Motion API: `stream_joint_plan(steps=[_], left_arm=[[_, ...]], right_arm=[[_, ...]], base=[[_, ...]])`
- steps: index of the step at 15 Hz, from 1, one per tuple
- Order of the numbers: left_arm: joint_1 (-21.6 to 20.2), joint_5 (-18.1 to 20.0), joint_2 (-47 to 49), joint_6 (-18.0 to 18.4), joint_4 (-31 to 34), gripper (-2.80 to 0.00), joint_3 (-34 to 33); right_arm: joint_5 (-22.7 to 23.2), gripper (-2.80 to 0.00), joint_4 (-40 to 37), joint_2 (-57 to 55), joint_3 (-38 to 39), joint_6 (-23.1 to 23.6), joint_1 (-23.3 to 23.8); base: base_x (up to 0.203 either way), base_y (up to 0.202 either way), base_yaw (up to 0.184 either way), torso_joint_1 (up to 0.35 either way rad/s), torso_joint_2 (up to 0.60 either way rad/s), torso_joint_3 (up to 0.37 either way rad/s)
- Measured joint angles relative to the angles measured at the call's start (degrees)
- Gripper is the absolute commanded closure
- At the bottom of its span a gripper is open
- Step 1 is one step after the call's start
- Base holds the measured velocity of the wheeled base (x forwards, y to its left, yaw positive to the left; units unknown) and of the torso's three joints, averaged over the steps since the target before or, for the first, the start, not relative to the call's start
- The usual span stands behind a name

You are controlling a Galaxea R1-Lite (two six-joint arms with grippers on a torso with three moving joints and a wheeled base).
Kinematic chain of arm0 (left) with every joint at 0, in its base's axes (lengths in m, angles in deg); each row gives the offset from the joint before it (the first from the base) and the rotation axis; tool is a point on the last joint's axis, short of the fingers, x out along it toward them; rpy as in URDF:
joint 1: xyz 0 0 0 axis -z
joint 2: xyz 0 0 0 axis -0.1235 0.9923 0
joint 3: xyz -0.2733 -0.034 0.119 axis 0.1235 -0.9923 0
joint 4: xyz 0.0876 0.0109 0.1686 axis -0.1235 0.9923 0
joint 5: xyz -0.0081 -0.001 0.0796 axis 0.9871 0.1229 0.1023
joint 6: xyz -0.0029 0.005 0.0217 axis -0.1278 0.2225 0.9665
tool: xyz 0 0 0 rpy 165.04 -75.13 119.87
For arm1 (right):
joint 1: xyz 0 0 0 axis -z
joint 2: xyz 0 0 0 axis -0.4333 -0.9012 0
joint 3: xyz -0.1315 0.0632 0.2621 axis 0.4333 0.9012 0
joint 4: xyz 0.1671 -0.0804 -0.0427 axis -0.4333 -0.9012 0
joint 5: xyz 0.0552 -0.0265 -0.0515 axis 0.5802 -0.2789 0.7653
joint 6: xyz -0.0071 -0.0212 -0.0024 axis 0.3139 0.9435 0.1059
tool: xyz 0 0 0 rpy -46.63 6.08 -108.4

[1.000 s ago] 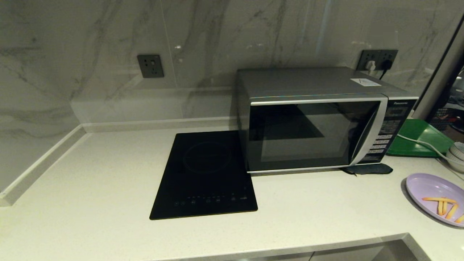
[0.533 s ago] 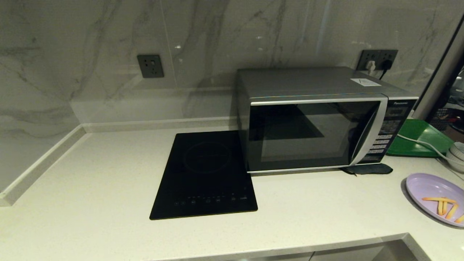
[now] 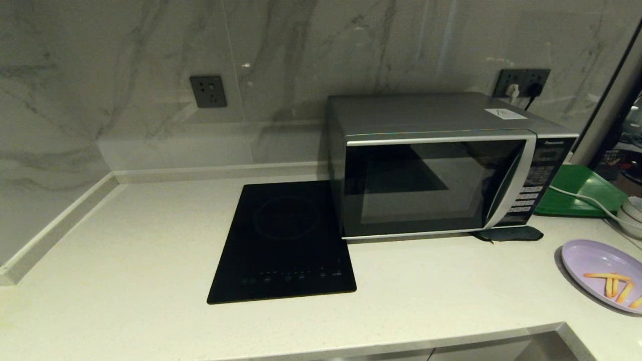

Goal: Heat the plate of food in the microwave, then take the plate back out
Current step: Open the microwave oven

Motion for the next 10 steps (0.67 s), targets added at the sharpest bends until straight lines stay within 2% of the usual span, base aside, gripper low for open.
stream_joint_plan(steps=[5,9,10], left_arm=[[0.0,0.0,0.0,0.0,0.0,0.00,0.0],[0.0,0.0,0.0,0.0,0.0,0.00,0.0],[0.0,0.0,0.0,0.0,0.0,0.00,0.0]], right_arm=[[-1.6,0.00,-0.1,-15.6,-11.6,-1.0,0.4],[-9.5,0.00,0.3,-25.7,-13.8,-1.1,0.6],[-10.0,0.00,0.1,-27.3,-14.0,-1.4,-0.3]], base=[[0.000,0.000,0.000,0.000,0.00,0.000],[0.000,0.000,0.000,0.000,0.00,0.000],[0.000,0.000,0.000,0.000,0.00,0.000]])
